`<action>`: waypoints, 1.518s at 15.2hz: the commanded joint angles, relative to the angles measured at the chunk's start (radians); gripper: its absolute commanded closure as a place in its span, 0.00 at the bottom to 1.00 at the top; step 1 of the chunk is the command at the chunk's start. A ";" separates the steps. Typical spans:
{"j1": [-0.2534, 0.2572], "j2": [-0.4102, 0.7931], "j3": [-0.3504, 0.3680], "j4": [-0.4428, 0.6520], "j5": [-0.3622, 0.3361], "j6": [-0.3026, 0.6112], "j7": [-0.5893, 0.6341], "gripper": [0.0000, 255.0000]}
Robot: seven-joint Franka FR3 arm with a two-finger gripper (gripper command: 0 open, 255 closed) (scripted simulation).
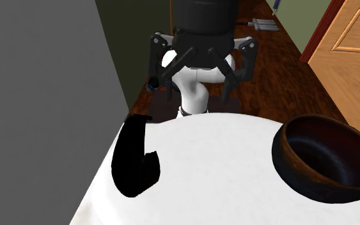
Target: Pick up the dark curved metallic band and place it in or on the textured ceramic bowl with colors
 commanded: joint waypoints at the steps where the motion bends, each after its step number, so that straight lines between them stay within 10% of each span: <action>1: 0.000 0.000 0.000 0.000 0.000 0.000 0.000 0.00; 9: -0.146 -0.078 -0.035 -0.336 0.081 0.567 0.254 0.00; 23: -0.145 -0.004 -0.030 -0.401 0.095 0.718 0.259 0.00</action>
